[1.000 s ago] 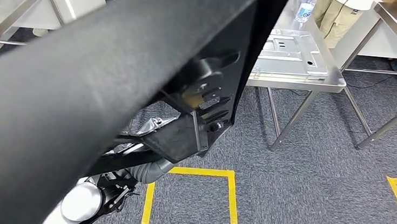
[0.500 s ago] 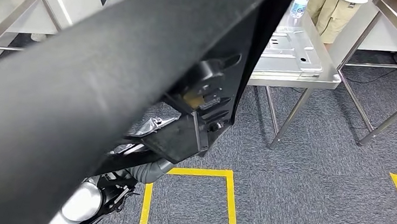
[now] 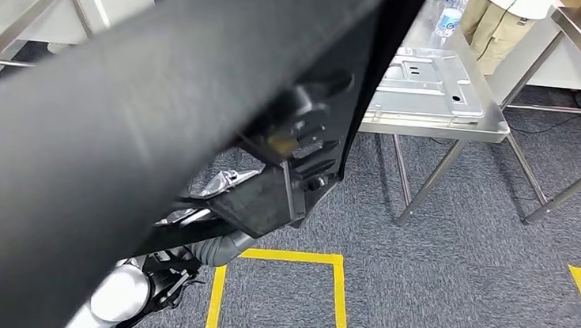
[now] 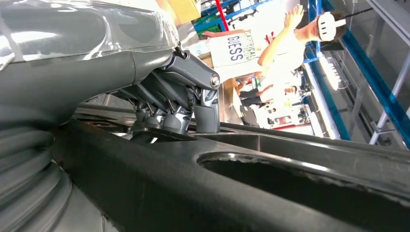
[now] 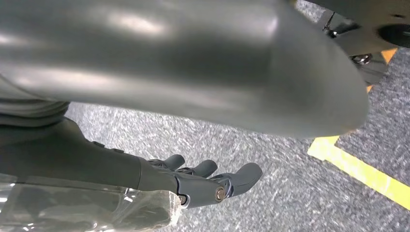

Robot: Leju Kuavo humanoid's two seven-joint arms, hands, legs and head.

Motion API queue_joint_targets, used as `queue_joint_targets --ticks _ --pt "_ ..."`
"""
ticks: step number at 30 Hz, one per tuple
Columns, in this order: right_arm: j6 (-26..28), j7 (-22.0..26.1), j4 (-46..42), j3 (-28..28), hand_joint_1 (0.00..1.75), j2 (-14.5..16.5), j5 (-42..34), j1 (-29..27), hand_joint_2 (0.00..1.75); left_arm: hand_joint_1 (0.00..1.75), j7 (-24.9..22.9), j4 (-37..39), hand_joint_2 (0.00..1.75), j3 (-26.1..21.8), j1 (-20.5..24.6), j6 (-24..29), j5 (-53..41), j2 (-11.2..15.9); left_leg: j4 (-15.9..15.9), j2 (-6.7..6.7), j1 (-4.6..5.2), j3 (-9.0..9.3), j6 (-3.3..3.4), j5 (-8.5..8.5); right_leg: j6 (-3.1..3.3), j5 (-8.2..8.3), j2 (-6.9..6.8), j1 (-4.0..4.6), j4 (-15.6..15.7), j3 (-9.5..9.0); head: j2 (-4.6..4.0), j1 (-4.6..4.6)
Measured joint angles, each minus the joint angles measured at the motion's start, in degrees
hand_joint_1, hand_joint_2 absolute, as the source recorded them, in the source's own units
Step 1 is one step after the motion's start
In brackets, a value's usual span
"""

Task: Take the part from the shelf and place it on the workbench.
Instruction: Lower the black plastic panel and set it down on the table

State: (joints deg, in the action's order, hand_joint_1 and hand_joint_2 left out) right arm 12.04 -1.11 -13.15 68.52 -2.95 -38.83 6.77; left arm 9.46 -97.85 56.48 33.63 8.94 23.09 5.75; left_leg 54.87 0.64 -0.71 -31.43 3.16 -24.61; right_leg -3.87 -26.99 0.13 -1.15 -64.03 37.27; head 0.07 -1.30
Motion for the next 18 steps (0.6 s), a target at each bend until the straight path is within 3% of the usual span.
queue_joint_targets --ticks 2,3,7,8,10,12,13,14,16,18 --pt "0.0 -0.03 -0.01 0.0 0.0 -0.05 0.01 0.06 0.0 1.75 0.01 0.0 1.75 -0.01 0.06 0.0 0.09 -0.01 0.08 0.08 0.23 0.34 -0.57 -0.47 0.3 2.78 0.06 0.13 7.13 -3.29 0.0 0.01" --pt "-0.01 -0.03 -0.01 0.0 0.0 -0.05 0.02 0.08 0.0 1.75 0.02 0.0 1.75 -0.02 0.09 0.0 0.11 -0.01 0.08 0.1 0.32 0.39 -0.87 -0.64 0.56 3.04 0.1 0.25 8.6 -3.94 0.0 0.02" --pt "0.0 -0.01 -0.01 0.01 0.0 0.04 0.02 0.06 0.0 1.75 0.02 0.01 1.75 -0.03 0.15 0.0 0.1 -0.02 1.33 0.02 0.14 -0.08 -2.03 -1.74 2.08 2.76 0.11 0.32 8.97 -4.26 0.0 0.07" --pt "0.0 -0.01 0.0 0.01 0.0 0.06 0.02 0.08 0.0 1.75 0.03 0.0 1.75 -0.04 0.18 0.0 0.1 -0.02 3.71 -0.02 0.05 -1.18 -2.28 -2.92 2.48 2.71 0.08 0.22 9.08 -4.46 0.0 0.1" --pt "0.0 -0.01 0.01 0.0 0.0 0.05 0.01 0.1 0.0 1.75 0.04 0.01 1.75 -0.04 0.16 0.0 0.1 -0.01 11.66 -0.09 -0.03 -5.28 -2.62 -6.13 3.05 2.42 0.02 0.2 9.09 -4.73 0.0 0.21" --pt "-0.01 -0.01 0.0 0.0 0.0 0.05 0.0 0.07 0.0 1.75 0.04 0.02 1.75 -0.03 0.01 0.0 0.1 0.0 17.81 -0.1 -0.04 -9.05 -2.77 -7.52 3.22 2.09 0.04 0.28 9.08 -5.01 0.0 0.23" --pt "-0.02 -0.01 -0.01 0.0 0.0 0.06 0.01 0.04 0.0 1.75 0.04 0.02 1.75 -0.02 -0.05 0.0 0.1 0.0 17.79 -0.1 -0.04 -9.48 -2.72 -6.63 3.19 1.88 0.08 0.3 9.08 -5.26 0.0 0.25" --pt "-0.02 -0.01 -0.01 0.0 0.0 0.08 0.01 0.02 0.0 1.75 0.04 0.02 1.75 -0.02 -0.05 0.0 0.1 0.0 15.25 -0.11 -0.02 -8.64 -2.57 -4.73 3.1 1.63 0.13 0.31 9.08 -5.62 0.0 0.25" --pt "-0.02 -0.01 -0.01 0.0 0.0 0.13 0.03 0.02 0.0 1.75 0.05 0.02 1.75 -0.03 0.01 0.0 0.1 -0.01 6.63 -0.19 0.15 -4.97 -1.96 -0.37 2.73 1.01 0.23 0.42 9.08 -6.42 -0.01 0.26" --pt "-0.02 -0.01 -0.01 0.0 0.0 0.13 0.06 0.07 0.0 1.75 0.09 0.02 1.75 -0.03 0.07 0.0 0.11 -0.02 1.36 -0.27 0.43 -2.59 -1.37 1.38 2.16 0.48 0.25 0.6 9.14 -6.85 -0.01 0.26"
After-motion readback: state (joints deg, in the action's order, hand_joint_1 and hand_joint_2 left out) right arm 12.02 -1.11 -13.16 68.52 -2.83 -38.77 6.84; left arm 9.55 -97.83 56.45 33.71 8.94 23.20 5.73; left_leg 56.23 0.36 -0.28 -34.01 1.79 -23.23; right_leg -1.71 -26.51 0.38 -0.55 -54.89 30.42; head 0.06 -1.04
